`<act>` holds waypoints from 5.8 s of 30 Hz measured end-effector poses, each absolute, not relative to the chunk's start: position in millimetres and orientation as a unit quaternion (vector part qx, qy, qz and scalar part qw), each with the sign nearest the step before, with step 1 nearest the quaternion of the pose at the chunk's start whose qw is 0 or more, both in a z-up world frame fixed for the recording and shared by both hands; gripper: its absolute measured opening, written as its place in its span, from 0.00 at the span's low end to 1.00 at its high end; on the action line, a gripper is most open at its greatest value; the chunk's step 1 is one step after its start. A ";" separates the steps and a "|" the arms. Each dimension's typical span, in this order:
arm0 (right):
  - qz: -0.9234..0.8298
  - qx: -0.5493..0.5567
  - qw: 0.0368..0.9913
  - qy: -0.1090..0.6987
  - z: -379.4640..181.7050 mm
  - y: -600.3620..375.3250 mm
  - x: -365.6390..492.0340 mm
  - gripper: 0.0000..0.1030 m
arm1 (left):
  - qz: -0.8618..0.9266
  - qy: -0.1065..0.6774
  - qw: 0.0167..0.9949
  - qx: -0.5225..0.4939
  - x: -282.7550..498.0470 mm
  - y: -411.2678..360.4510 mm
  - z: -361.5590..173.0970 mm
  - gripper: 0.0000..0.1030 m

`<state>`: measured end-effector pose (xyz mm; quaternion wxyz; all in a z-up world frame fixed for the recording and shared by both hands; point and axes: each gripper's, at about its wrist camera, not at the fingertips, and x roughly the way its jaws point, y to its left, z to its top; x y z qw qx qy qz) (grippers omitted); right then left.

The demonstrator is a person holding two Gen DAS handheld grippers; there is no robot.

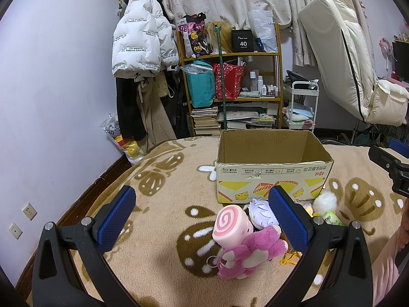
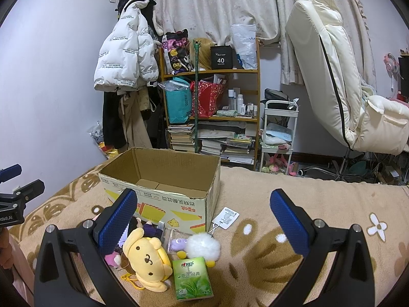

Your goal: Organize soft objects

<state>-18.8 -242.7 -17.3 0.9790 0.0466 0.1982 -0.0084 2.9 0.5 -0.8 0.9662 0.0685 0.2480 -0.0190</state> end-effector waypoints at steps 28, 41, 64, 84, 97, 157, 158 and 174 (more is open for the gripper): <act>-0.009 0.047 0.978 0.204 -18.1 -239.1 -16.5 1.00 | -0.014 0.281 0.958 0.054 15.6 9.3 -15.2 0.99; -0.012 0.070 0.961 0.266 -44.3 -246.5 18.0 1.00 | -0.012 0.332 0.942 0.042 53.3 3.2 -28.1 0.99; 0.006 0.116 0.903 0.414 -113.1 -267.6 92.2 1.00 | -0.042 0.500 0.865 0.018 124.1 -4.8 -101.4 0.99; 0.032 0.131 0.844 0.519 -170.6 -263.3 123.4 0.69 | -0.033 0.553 0.832 0.026 139.7 -3.4 -134.6 0.99; 0.030 0.127 0.844 0.521 -173.0 -260.2 130.5 0.67 | -0.053 0.554 0.831 0.008 137.8 -4.5 -137.0 0.86; 0.028 0.069 0.949 0.307 -51.0 -245.5 51.9 0.37 | -0.086 0.313 0.945 0.027 62.6 -10.9 -13.5 0.30; 0.030 0.067 0.953 0.295 -44.2 -243.8 48.7 0.37 | -0.087 0.306 0.948 0.024 62.8 -11.2 -7.8 0.30; 0.063 0.056 0.972 0.219 5.1 -224.9 80.7 0.37 | -0.114 0.263 0.957 0.035 120.7 -32.2 24.3 0.31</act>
